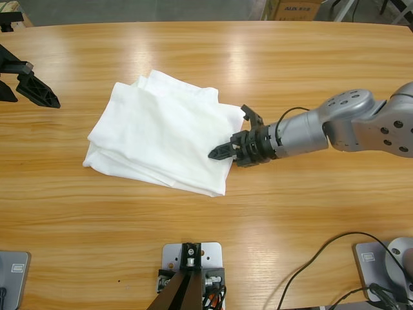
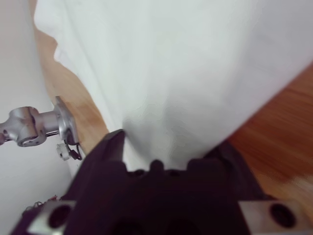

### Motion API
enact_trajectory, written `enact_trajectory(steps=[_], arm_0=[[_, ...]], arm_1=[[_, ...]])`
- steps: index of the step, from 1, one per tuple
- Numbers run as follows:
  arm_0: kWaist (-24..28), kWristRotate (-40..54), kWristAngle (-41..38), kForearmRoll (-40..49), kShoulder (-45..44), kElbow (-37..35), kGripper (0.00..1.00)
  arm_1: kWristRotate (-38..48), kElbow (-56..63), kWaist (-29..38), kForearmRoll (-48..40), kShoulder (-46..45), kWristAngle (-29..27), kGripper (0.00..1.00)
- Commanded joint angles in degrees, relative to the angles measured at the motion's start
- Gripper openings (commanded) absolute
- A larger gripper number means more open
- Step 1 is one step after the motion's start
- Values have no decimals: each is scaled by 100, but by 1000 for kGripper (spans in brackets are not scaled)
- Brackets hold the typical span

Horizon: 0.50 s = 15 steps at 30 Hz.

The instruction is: Fold clothes

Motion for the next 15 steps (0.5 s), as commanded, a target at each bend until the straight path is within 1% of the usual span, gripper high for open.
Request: enact_trajectory(steps=[1,5,8,12,15], arm_0=[[36,82,-81,76,-47,90,899],[36,96,-81,76,-93,90,899],[36,96,-87,76,-93,110,899],[36,96,-87,85,-93,180,898],[36,96,-87,83,-93,213,898]], arm_1=[[41,300,91,19,264,-313,0],[-114,377,-27,42,62,-322,0],[-383,502,-470,229,-240,-248,0],[-854,509,-1282,925,-738,-94,0],[-1191,471,-1748,1681,-1075,-78,0]])
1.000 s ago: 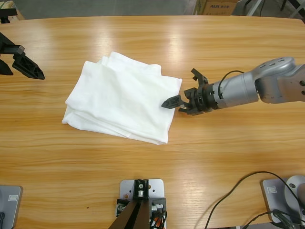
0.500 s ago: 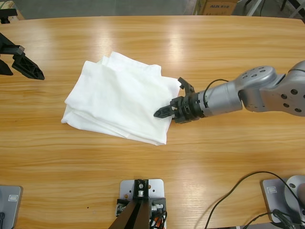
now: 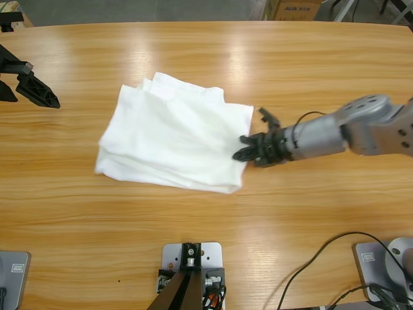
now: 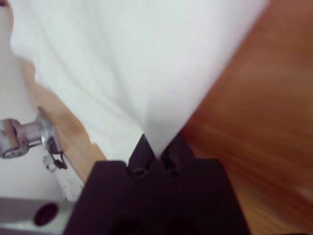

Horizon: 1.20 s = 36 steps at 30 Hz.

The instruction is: Fold clothes

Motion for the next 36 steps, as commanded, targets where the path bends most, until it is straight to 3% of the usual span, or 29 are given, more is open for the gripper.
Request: enact_trajectory(steps=[1,7,14,25,30,36], arm_0=[[36,73,-87,84,-93,221,899],[36,84,-87,84,-93,241,896],[36,109,-87,75,-84,314,897],[36,161,-95,75,-35,337,898],[36,195,-95,71,-31,350,897],[36,232,-95,66,-23,371,898]], arm_1=[[-809,94,-1198,1580,-895,88,0],[-1230,-495,-1734,2984,-1292,-79,0],[-1838,-1887,-2054,5182,-1426,-742,0],[-2682,-3204,-2580,6878,-1291,-1536,0],[-2683,-4006,-2037,7462,-1187,-1745,0],[-2508,-4863,-887,7947,-656,-1921,0]])
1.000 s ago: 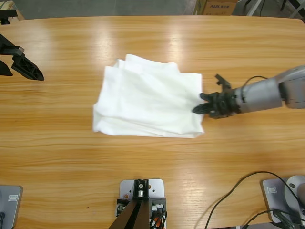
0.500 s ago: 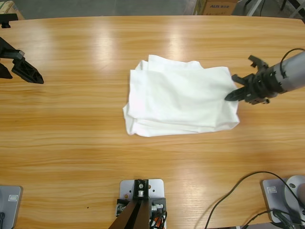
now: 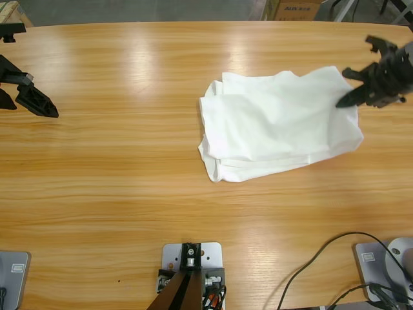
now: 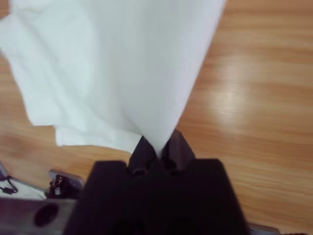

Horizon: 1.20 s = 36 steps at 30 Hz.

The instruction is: Fold clothes

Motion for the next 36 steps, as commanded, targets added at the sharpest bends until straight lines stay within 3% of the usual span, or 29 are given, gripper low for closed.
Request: enact_trajectory(steps=[1,12,22,36], arm_0=[[34,90,-95,47,-22,171,897],[38,125,-104,45,-22,253,899],[43,146,-113,40,-129,391,899],[78,160,-113,40,-289,456,898]], arm_1=[[142,-893,1306,566,773,-271,0],[593,-1589,2727,670,1717,-139,0],[534,-3573,2864,1755,2652,-178,0],[546,-4377,3479,1992,3636,-120,0]])
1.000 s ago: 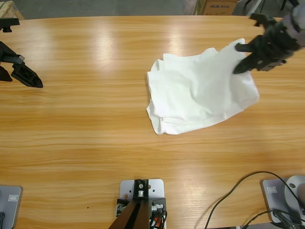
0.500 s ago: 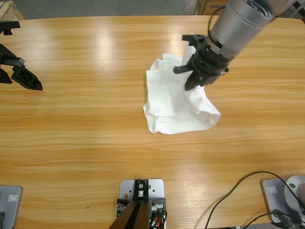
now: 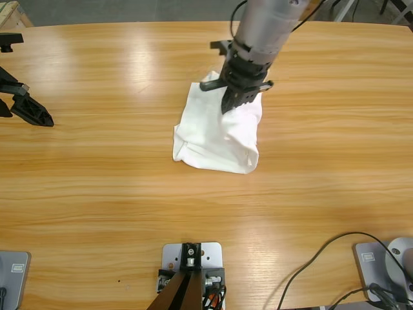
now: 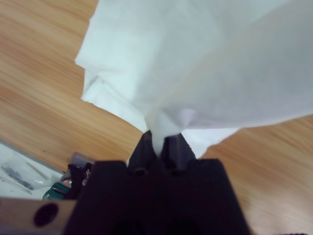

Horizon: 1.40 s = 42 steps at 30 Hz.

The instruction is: Fold clothes

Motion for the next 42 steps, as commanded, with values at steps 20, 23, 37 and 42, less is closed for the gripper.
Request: enact_trajectory(steps=[20,23,37,42], arm_0=[[45,76,-110,12,-444,472,899],[45,76,-110,12,-437,472,899],[45,76,-110,12,-448,498,899],[45,76,-110,-6,-439,505,899]], arm_1=[[-325,-4605,707,2394,2375,511,995],[-403,-5032,750,2457,2419,578,1000],[-675,-6115,874,2678,2331,81,1000],[-675,-5136,873,2678,2108,-403,998]])
